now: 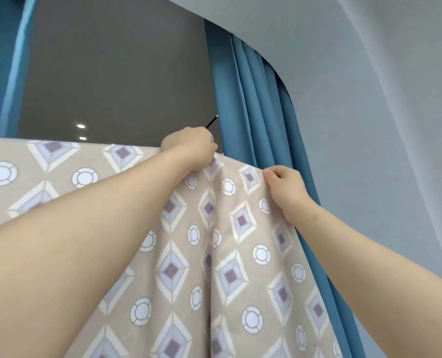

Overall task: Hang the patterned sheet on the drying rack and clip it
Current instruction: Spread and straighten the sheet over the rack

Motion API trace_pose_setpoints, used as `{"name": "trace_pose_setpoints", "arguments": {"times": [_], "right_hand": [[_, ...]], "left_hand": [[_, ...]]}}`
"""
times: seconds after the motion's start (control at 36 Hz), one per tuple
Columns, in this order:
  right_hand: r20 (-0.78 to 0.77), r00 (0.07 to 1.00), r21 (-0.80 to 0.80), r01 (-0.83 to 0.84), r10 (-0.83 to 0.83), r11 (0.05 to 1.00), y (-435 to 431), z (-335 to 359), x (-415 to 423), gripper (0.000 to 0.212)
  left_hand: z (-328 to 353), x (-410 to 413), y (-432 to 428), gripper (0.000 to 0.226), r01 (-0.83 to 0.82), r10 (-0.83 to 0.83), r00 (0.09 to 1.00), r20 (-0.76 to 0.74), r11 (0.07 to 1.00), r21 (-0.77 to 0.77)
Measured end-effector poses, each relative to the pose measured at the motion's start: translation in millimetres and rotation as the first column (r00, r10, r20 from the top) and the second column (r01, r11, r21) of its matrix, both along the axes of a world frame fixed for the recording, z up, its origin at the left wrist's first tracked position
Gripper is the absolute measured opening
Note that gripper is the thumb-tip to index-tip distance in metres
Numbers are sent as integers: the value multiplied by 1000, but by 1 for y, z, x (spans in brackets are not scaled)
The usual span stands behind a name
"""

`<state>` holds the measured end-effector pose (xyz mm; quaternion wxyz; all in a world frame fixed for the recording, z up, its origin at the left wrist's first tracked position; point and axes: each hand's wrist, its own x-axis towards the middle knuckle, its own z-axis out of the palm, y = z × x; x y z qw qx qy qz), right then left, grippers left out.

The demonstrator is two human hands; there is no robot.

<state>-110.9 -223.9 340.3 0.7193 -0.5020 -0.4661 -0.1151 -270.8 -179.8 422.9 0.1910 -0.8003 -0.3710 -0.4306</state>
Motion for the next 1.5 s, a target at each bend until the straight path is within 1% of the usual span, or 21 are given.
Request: {"name": "trace_pose_setpoints", "arguments": {"times": [0.06,0.08,0.14,0.17,0.22,0.31,0.39,0.44,0.56,0.64,0.72,0.81,0.94,0.97,1.06,1.11,1.17,1.28,1.36,1.44,1.5], "right_hand": [[-12,996,-37,87,-87,996,1,6,0,24],[19,990,-103,138,-136,985,3,9,-3,27],[129,969,-252,238,-211,938,4,14,-16,24],[172,961,-275,258,-217,926,5,16,-25,18],[265,954,-255,211,-142,944,4,18,-48,17],[369,929,-218,121,-33,968,12,23,-78,10],[354,935,-164,62,0,985,14,25,-85,15],[351,936,-121,49,-4,991,12,25,-84,21],[421,898,-111,193,-130,975,10,27,-80,26],[397,892,-92,272,-215,958,16,27,-77,23],[331,909,-77,292,-252,953,17,27,-74,22],[327,902,-73,321,-282,944,14,26,-74,23],[283,929,-34,259,-239,965,14,21,-64,22],[294,928,-44,255,-231,966,14,19,-61,22],[415,886,-60,254,-207,965,13,16,-59,21],[470,866,-57,221,-169,974,13,17,-65,21],[513,841,-36,222,-172,974,14,22,-75,25],[587,755,23,346,-293,938,17,34,-97,25],[657,704,7,353,-270,936,21,42,-112,27],[669,702,-7,337,-246,941,25,47,-118,28],[674,695,-25,362,-252,932,27,49,-118,34]], "left_hand": [[1,-10,-1,29,51,-51,999,2,998,-21],[2,-18,0,27,44,-44,999,3,998,-37],[1,-34,2,31,-43,43,999,-9,997,-61],[-1,-40,3,34,-98,97,995,-16,993,-68],[-8,-50,6,37,-153,154,988,2,986,-64],[-12,-59,9,31,-109,110,993,50,994,-27],[-11,-72,10,30,-42,46,995,83,998,-47],[-12,-82,9,31,-85,90,990,112,995,-45],[-17,-95,10,27,-209,204,965,167,978,17],[-22,-97,11,33,-240,221,960,170,966,98],[-24,-97,14,40,-268,246,957,156,952,146],[-24,-96,16,42,-277,255,958,130,943,186],[-27,-103,18,31,-184,172,982,79,968,171],[-26,-106,19,30,-157,147,986,78,977,144],[-22,-116,20,27,-94,87,991,99,993,66],[-21,-120,19,25,-71,65,992,108,996,49],[-21,-120,19,24,-62,55,993,101,996,68],[-23,-118,14,21,-52,43,996,74,990,129],[-23,-120,12,18,-60,51,997,62,988,143],[-24,-122,13,12,-95,87,995,55,981,167],[-26,-123,16,9,-151,144,988,47,965,213]]}}
